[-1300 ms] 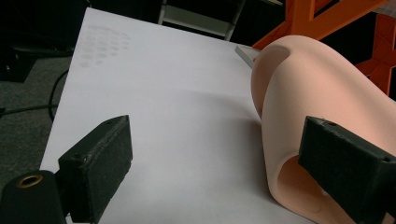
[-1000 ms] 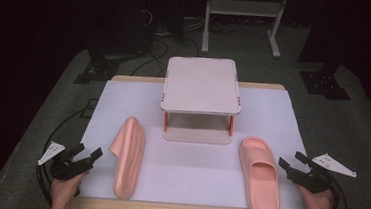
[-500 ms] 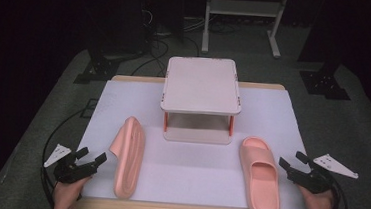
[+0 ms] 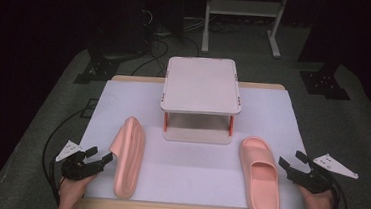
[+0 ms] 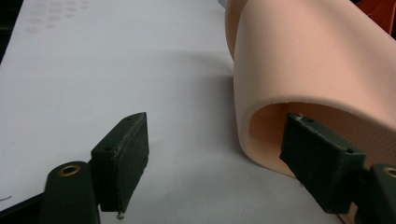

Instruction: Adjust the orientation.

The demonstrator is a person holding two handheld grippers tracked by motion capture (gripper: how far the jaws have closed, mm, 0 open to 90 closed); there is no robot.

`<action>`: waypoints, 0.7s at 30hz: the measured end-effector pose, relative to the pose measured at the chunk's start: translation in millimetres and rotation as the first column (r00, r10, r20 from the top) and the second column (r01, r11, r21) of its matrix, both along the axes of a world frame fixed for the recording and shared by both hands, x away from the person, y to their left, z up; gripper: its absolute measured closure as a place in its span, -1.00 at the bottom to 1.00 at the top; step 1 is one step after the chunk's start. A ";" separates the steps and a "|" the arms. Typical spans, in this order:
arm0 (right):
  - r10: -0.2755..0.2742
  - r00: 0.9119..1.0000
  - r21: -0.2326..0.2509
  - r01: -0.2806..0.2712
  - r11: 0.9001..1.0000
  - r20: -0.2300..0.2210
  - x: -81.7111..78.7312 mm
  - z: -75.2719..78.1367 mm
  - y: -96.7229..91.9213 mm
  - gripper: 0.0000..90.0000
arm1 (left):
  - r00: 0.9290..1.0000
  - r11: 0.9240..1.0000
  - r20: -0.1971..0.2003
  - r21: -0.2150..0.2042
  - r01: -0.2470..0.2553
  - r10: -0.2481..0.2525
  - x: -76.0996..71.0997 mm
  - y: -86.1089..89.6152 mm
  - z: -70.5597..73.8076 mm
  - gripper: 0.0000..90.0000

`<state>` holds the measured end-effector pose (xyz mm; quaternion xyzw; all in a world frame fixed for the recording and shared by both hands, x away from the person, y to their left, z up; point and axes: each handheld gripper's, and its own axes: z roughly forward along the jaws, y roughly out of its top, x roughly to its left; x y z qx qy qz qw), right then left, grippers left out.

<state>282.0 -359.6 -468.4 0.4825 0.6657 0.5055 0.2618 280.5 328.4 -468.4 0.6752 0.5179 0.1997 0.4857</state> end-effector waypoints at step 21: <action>0.021 1.000 -0.013 -0.021 1.000 -0.007 -0.2 -1.3 2.7 -0.48 | 0.995 0.993 -0.012 -0.060 0.101 -0.102 18.0 -24.7 4.0 0.15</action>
